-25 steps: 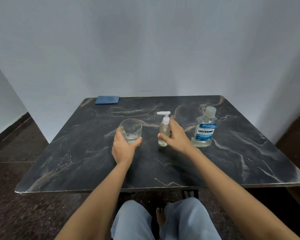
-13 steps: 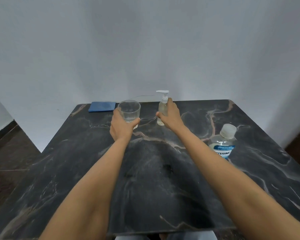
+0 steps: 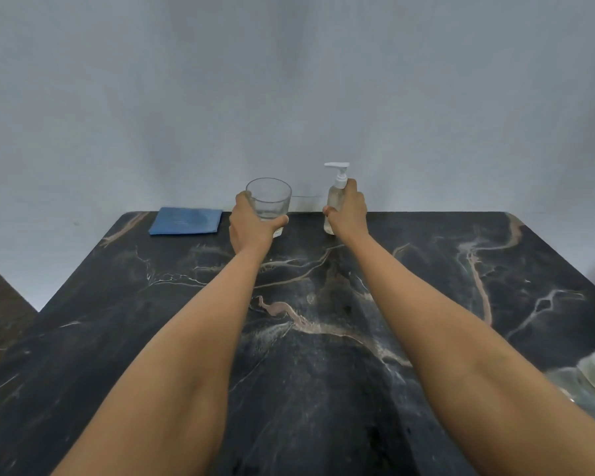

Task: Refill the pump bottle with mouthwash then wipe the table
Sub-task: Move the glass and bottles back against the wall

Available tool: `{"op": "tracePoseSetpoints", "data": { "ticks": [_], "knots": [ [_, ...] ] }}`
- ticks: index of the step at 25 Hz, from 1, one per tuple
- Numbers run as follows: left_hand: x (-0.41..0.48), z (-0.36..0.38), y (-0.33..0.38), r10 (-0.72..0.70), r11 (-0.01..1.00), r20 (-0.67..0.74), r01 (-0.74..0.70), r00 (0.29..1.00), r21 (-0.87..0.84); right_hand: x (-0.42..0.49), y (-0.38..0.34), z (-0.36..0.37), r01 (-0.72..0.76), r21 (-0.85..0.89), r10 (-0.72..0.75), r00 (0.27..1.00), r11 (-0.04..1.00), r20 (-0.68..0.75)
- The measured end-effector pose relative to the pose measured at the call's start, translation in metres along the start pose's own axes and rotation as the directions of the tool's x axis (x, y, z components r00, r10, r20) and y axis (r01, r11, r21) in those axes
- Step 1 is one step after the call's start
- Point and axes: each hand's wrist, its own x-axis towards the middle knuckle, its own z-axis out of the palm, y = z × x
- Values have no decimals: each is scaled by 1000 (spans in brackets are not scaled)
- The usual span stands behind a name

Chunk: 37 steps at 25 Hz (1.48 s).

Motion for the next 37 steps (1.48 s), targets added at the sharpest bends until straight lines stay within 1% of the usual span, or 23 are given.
{"op": "tracePoseSetpoints", "data": {
  "ticks": [3, 8, 12, 14, 17, 18, 22, 25, 27, 29, 31, 34, 37],
  "knots": [
    [13, 16, -9, -13, 1000, 13, 13, 1000, -2, 12, 15, 13, -4, 0, 4, 1000, 1000, -22],
    [25, 34, -14, -66, 994, 16, 68, 998, -88, 23, 23, 21, 3, 4, -3, 999, 1000, -44],
    [35, 40, -11, -67, 988, 72, 76, 995, -133, 20, 25, 23, 22, 13, -22, 999, 1000, -44],
    [33, 38, -9, -78, 984, 109, 94, 991, -153, 15, 24, 23, -10, 17, 11, 999, 1000, -33],
    [18, 34, -13, -102, 987, 140, 118, 985, -108, 0, 27, 19, -132, 4, 132, 991, 991, -34],
    [9, 30, -13, -95, 990, 142, 109, 985, -89, -11, 28, 15, -148, -2, 148, 988, 989, -35],
    [-49, 2, -7, -73, 997, 131, 75, 989, -8, -73, 27, -7, -132, -26, 132, 991, 991, -17],
    [-99, -15, 1, -84, 996, 134, 86, 987, -5, -122, 24, -22, -121, -49, 121, 993, 991, 9],
    [-135, -27, 10, -53, 998, 148, 56, 988, -15, -157, 22, -37, -83, -31, 84, 996, 996, 28],
    [-170, -38, 19, -10, 1000, 166, 14, 986, -18, -192, 21, -55, -36, 22, 35, 998, 999, 48],
    [-201, -48, 25, 11, 1000, 180, -9, 984, -14, -223, 20, -73, 20, 47, -22, 999, 999, 32],
    [-241, -59, 33, 64, 998, 196, -63, 979, -10, -269, 21, -97, 160, 46, -158, 987, 986, -31],
    [-277, -67, 35, 121, 993, 215, -120, 969, -18, -308, 29, -119, 281, 35, -273, 950, 959, -153]
  ]
}}
